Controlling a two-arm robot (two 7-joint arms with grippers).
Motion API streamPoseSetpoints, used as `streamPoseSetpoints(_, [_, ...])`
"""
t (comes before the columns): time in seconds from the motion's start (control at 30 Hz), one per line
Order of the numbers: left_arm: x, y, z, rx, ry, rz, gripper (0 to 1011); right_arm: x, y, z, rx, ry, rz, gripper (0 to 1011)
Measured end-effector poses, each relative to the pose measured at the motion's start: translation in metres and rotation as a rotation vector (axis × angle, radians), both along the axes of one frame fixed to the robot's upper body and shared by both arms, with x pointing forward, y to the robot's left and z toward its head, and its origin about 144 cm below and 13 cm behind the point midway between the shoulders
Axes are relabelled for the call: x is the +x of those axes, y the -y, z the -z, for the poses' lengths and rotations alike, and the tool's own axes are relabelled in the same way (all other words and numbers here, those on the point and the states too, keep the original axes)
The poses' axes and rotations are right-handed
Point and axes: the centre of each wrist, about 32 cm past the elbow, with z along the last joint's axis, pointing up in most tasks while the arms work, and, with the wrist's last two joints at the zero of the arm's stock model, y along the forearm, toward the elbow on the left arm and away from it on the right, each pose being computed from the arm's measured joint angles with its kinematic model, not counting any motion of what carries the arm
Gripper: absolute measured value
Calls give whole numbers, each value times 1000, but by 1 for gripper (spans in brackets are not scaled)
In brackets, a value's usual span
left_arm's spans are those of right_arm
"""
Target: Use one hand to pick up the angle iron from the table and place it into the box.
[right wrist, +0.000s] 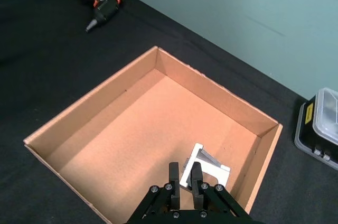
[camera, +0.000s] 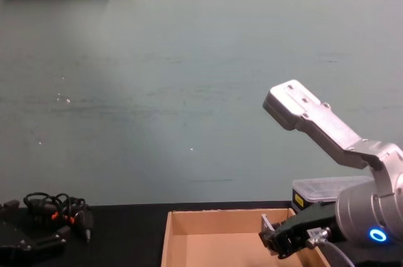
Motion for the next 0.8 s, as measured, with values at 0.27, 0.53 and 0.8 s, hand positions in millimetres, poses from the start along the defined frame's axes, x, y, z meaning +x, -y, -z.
streamPoseSetpoints(0.27, [0, 0, 0, 0, 0, 0, 1000, 4, 0, 6, -9, -12, 14, 132])
streamPoseSetpoints(0.53, [0, 0, 0, 0, 0, 0, 1000, 5, 2, 10, 1, -28, 17, 132])
streamPoseSetpoints(0.8, [0, 0, 0, 0, 0, 0, 1000, 7, 3, 10, 11, -35, 12, 273])
